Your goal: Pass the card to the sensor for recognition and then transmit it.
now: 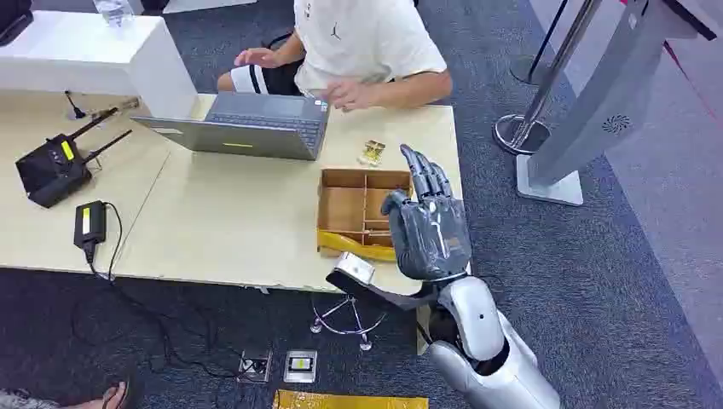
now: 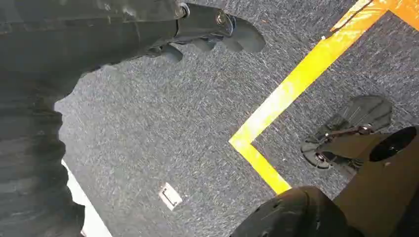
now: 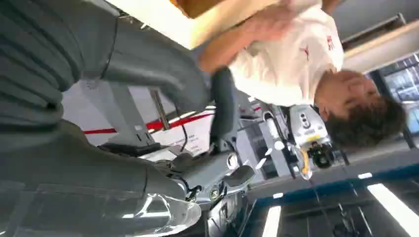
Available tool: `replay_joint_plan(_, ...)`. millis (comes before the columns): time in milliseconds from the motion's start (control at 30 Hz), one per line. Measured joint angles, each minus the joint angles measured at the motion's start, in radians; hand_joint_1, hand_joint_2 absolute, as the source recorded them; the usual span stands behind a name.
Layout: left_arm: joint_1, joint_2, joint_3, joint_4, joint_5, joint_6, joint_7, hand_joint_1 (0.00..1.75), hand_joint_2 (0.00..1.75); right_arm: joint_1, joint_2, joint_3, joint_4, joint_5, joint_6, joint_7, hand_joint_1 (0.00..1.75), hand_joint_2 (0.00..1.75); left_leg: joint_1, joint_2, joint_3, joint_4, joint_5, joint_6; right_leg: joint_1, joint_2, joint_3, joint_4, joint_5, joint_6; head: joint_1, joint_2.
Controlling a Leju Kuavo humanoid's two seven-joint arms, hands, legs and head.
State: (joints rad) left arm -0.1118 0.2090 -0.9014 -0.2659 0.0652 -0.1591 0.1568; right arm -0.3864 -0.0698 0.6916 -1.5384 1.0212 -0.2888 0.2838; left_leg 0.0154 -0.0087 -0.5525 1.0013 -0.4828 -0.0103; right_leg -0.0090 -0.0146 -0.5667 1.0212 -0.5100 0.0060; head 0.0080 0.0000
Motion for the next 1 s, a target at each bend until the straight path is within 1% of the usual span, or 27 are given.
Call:
replay_joint_plan(100, 0.0, 0.0, 0.0, 0.0, -0.003, 0.0, 0.0, 0.0, 1.75, -0.001, 0.007, 0.006, 0.03, 0.002, 0.007, 0.01, 0.0, 1.75, 0.0, 0.0, 0.0, 0.0, 0.0, 0.0, 0.0, 0.0, 0.0, 0.0, 0.0, 0.0, 0.0, 0.0)
replay_joint_plan(200, 0.0, 0.0, 0.0, 0.0, -0.004, 0.001, 0.0, 0.0, 1.75, -0.002, 0.007, 0.008, 0.05, 0.002, -0.005, 0.021, 0.0, 1.75, 0.0, 0.0, 0.0, 0.0, 0.0, 0.0, 0.0, 0.0, 0.0, 0.0, 0.0, 0.0, 0.0, 0.0)
replay_joint_plan(300, 0.0, 0.0, -0.001, 0.0, -0.004, 0.002, 0.0, 0.0, 1.75, -0.002, 0.007, 0.003, 0.064, 0.002, -0.042, 0.04, 0.0, 1.75, 0.0, 0.0, 0.0, 0.0, 0.0, 0.0, 0.0, 0.002, -0.001, 0.0, 0.0, 0.0, 0.0, 0.0)
replay_joint_plan(367, 0.0, 0.0, -0.002, 0.0, -0.004, 0.004, 0.0, 0.0, 1.75, 0.001, 0.005, -0.014, 0.069, -0.006, -0.107, 0.051, 0.0, 1.75, 0.0, 0.001, 0.0, 0.0, 0.0, 0.0, 0.0, 0.002, -0.001, 0.0, 0.0, 0.0, 0.0, 0.0)
replay_joint_plan(500, 0.001, 0.0, -0.005, 0.0, -0.004, 0.011, 0.001, 0.0, 1.75, 0.013, -0.007, -0.075, 0.068, -0.029, -0.23, 0.063, 0.0, 1.75, 0.0, 0.003, 0.001, 0.0, 0.0, 0.0, 0.0, 0.004, -0.001, 0.0, 0.0, 0.0, 0.0, 0.0)
replay_joint_plan(567, 0.001, 0.0, -0.005, 0.0, -0.003, 0.013, 0.002, 0.0, 1.75, 0.03, -0.022, -0.118, 0.062, -0.045, -0.27, 0.072, 0.0, 1.75, 0.0, 0.003, 0.001, 0.001, 0.0, 0.0, 0.0, 0.004, -0.001, 0.0, 0.0, 0.0, 0.0, 0.0)
replay_joint_plan(667, 0.003, 0.001, -0.005, 0.0, 0.001, 0.013, 0.008, 0.0, 1.75, 0.065, -0.05, -0.195, 0.038, -0.069, -0.331, 0.109, 0.0, 1.75, 0.0, 0.003, 0.001, 0.001, 0.0, 0.0, -0.001, 0.005, -0.002, -0.001, 0.0, 0.0, 0.0, 0.0)
replay_joint_plan(733, 0.003, 0.002, -0.005, 0.0, 0.006, 0.014, 0.009, 0.0, 1.75, 0.095, -0.075, -0.254, 0.016, -0.108, -0.355, 0.122, 0.0, 1.75, 0.0, 0.003, 0.001, 0.001, -0.001, 0.0, -0.001, 0.005, -0.001, -0.001, 0.0, 0.0, 0.0, 0.0)
replay_joint_plan(800, 0.004, 0.004, -0.006, 0.0, 0.009, 0.014, 0.011, 0.0, 1.75, 0.123, -0.098, -0.314, -0.003, -0.186, -0.384, 0.124, 0.0, 1.75, 0.0, 0.003, 0.001, 0.001, -0.001, 0.0, -0.001, 0.005, -0.002, -0.001, 0.0, 0.0, 0.0, 0.0)
replay_joint_plan(867, 0.004, 0.006, -0.006, 0.0, 0.012, 0.016, 0.012, 0.0, 1.75, 0.15, -0.113, -0.382, -0.021, -0.282, -0.403, 0.1, 0.0, 1.75, 0.0, 0.004, 0.001, 0.001, -0.001, 0.0, -0.001, 0.005, -0.002, -0.001, 0.0, 0.0, 0.0, 0.0)
replay_joint_plan(900, 0.004, 0.006, -0.006, 0.0, 0.016, 0.016, 0.014, 0.0, 1.75, 0.163, -0.115, -0.415, -0.028, -0.347, -0.407, 0.067, 0.0, 1.75, 0.0, 0.004, 0.001, 0.001, -0.001, 0.0, -0.001, 0.005, -0.002, -0.001, 0.0, 0.0, 0.0, 0.0)
replay_joint_plan(1000, 0.004, 0.007, -0.006, 0.0, 0.019, 0.021, 0.018, 0.0, 1.75, 0.198, -0.111, -0.54, -0.028, -0.628, -0.409, -0.091, 0.0, 1.75, -0.001, 0.005, 0.001, 0.001, -0.002, 0.0, -0.001, 0.005, -0.002, -0.001, 0.0, 0.0, 0.0, 0.0)
